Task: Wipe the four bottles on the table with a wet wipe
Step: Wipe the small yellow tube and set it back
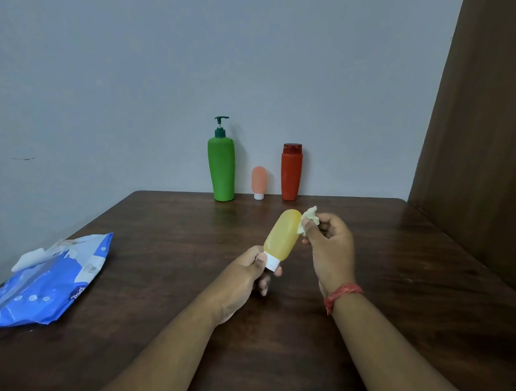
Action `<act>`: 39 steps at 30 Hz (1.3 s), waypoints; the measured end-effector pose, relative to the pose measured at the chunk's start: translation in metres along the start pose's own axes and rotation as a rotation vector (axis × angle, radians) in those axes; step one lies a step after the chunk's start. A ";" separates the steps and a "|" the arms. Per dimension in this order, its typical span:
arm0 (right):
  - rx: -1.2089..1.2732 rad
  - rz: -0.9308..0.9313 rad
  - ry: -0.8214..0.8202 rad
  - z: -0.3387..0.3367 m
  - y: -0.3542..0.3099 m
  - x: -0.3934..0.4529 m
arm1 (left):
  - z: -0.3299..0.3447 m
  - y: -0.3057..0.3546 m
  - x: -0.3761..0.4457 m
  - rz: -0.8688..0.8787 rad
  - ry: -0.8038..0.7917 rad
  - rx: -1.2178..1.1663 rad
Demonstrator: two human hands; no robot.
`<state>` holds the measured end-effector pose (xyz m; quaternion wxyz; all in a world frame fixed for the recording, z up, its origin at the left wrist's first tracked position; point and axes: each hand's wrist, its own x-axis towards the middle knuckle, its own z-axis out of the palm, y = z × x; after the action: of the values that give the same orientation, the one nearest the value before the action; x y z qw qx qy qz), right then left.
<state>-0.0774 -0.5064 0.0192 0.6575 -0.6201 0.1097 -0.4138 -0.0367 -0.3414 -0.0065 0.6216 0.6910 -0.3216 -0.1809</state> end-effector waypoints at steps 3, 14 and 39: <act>-0.063 0.022 -0.107 0.001 0.003 -0.003 | -0.001 0.000 -0.001 -0.024 0.049 -0.101; 0.060 0.193 -0.378 0.005 0.009 -0.012 | -0.005 0.003 0.003 -0.096 0.110 -0.498; 0.415 0.608 -0.477 0.020 0.014 -0.025 | -0.008 -0.002 0.005 0.027 0.345 -0.236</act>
<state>-0.0742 -0.4768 0.0015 0.8669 -0.4926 0.0470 -0.0597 -0.0273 -0.3391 -0.0064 0.7464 0.6298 -0.1962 -0.0881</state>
